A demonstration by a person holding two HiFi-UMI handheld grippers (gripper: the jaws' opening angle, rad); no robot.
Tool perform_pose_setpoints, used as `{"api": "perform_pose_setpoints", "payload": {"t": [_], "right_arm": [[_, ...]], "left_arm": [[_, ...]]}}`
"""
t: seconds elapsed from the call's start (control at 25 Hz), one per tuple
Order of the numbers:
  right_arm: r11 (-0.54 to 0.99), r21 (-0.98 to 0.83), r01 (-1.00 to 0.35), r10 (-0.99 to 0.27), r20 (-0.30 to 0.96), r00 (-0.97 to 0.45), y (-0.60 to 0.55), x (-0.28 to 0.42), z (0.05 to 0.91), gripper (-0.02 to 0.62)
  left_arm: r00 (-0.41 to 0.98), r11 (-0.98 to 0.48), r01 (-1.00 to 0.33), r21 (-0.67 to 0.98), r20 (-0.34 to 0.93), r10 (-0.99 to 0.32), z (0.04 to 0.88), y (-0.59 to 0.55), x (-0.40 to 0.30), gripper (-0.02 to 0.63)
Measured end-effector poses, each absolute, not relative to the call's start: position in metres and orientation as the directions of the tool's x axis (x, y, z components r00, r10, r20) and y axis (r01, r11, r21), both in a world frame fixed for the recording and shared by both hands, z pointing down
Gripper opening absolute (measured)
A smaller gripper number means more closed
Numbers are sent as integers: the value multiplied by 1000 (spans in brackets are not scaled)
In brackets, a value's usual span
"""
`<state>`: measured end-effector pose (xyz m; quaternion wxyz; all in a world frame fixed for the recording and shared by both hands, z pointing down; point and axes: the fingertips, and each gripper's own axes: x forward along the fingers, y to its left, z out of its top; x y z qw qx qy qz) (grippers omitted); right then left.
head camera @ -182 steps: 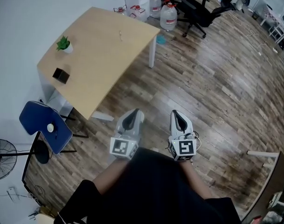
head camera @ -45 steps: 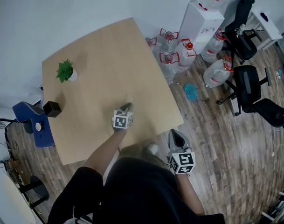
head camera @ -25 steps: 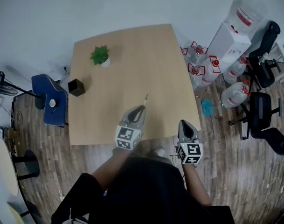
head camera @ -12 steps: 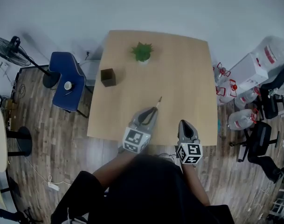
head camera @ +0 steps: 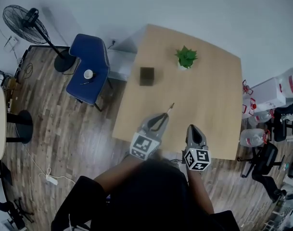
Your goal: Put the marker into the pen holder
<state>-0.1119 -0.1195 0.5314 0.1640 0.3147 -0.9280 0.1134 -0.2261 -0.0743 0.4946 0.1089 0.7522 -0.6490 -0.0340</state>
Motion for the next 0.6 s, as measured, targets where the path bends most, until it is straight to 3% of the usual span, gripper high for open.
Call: {"api": "perform_pose_setpoints", "payload": {"t": [0.24, 0.6], "right_arm": [[837, -48, -544, -473, 436, -766, -84, -175, 535, 3], [877, -39, -478, -417, 429, -801, -76, -226, 535, 3]], "left_arm": [[141, -119, -964, 238, 77, -987, 503, -46, -280, 44], [66, -40, -961, 273, 86, -994, 515, -26, -320, 44]]}}
